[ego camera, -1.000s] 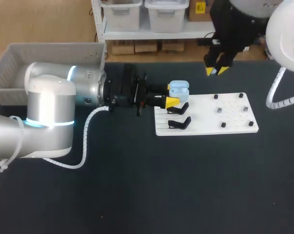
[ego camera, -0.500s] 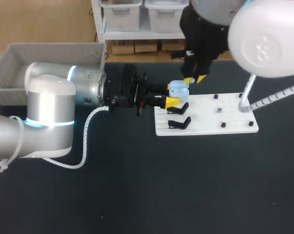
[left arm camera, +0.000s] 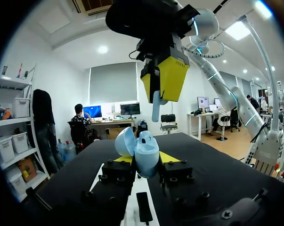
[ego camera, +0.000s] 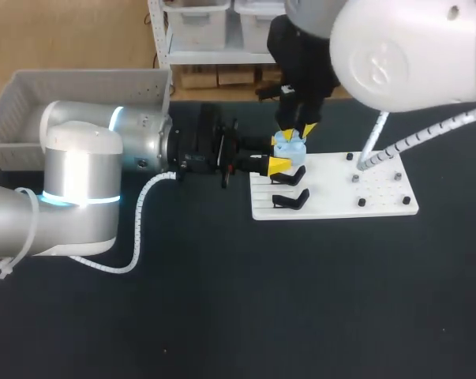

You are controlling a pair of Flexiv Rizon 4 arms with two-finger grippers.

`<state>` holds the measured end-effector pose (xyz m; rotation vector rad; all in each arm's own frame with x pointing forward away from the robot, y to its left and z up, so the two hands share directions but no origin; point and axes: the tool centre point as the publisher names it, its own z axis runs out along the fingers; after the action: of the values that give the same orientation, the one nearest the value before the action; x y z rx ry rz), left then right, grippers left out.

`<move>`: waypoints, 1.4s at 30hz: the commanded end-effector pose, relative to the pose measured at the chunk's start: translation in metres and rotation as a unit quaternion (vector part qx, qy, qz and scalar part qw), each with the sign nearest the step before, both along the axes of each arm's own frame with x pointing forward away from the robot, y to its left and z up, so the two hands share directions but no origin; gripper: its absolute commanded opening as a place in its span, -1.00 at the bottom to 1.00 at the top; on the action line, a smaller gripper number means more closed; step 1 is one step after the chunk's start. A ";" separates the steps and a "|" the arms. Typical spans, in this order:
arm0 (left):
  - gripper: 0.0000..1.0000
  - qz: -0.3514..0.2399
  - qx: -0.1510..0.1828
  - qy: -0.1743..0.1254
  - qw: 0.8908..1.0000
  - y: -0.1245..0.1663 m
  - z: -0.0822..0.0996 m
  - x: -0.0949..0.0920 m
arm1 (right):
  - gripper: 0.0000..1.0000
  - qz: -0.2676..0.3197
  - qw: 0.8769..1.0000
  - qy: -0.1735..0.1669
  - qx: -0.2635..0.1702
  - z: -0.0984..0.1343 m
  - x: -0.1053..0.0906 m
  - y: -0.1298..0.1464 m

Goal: Pick up each earbud case from the left stands, insert the matching earbuds, close the lid, and place the case in the box.

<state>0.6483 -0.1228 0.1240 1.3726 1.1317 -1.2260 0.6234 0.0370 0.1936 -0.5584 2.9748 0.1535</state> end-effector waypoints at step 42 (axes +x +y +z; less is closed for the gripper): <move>-1.00 0.003 -0.002 -0.002 1.000 0.000 -0.001 -0.001 | -1.00 0.008 1.000 0.016 -0.020 -0.022 0.013 0.011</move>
<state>0.6483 -0.1228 0.1240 1.3726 1.1317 -1.2260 0.6340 0.0470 0.1719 -0.5885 3.0077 0.1055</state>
